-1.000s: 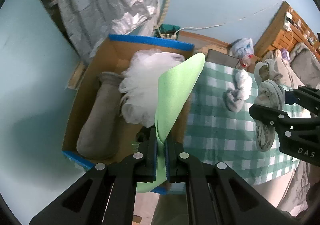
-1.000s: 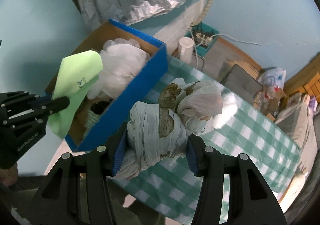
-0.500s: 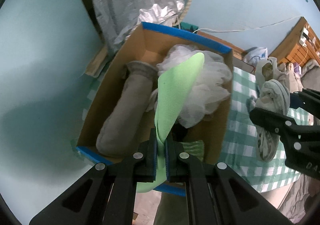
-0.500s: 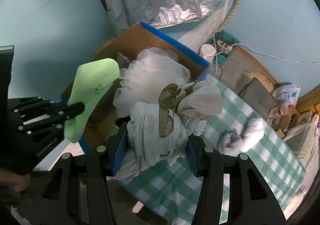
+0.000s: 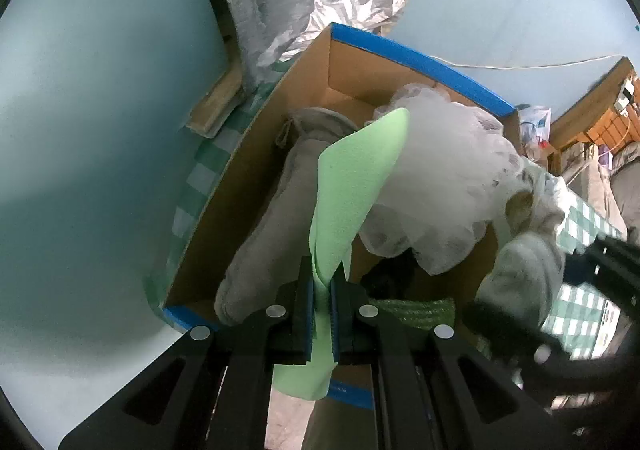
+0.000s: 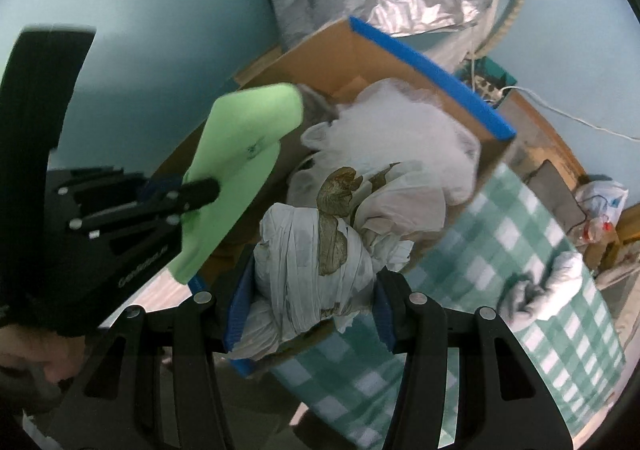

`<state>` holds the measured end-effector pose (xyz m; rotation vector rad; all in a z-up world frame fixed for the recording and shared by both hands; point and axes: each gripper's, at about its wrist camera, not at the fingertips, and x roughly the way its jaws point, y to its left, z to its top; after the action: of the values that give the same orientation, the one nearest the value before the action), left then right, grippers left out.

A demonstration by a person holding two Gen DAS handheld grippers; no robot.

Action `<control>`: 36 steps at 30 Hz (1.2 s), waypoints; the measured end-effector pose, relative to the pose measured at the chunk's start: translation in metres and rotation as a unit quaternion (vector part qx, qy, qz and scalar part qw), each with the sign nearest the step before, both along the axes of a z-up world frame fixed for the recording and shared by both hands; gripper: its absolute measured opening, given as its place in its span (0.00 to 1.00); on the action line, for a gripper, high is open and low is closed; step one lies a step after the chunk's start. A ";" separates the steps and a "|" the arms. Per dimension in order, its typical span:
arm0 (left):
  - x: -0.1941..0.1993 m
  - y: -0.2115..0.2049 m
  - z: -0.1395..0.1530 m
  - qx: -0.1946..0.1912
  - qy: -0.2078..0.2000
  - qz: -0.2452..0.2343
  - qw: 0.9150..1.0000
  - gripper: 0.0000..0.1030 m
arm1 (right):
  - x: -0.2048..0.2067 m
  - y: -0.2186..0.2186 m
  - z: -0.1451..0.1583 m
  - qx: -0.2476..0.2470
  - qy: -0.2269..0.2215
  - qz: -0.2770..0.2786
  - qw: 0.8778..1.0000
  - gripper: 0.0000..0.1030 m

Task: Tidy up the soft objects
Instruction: 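Lower both items into the box and open both tools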

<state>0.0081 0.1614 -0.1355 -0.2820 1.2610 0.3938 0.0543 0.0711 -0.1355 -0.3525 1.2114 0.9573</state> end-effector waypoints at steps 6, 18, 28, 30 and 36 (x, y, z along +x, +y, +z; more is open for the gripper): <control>0.003 0.009 -0.006 -0.001 0.014 -0.003 1.000 0.20 | -0.001 0.011 -0.011 -0.004 0.006 -0.001 1.000 0.58; -0.004 0.018 0.001 -0.003 0.001 0.001 1.000 0.49 | 0.003 -0.003 0.000 -0.001 -0.020 -0.028 0.999 0.71; -0.003 -0.003 0.020 0.013 -0.013 -0.011 1.000 0.49 | 0.012 -0.035 0.011 -0.003 -0.030 -0.048 0.998 0.71; -0.002 -0.008 0.024 0.017 -0.016 -0.015 1.000 0.49 | 0.014 -0.041 0.013 -0.004 -0.032 -0.051 0.998 0.71; 0.001 -0.028 0.037 0.033 -0.025 -0.027 0.999 0.55 | 0.018 -0.063 0.016 -0.005 -0.036 -0.061 0.997 0.71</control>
<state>0.0088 0.1335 -0.0983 -0.2011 1.2017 0.3790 0.0727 0.0084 -0.1193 -0.3144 1.1600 0.8271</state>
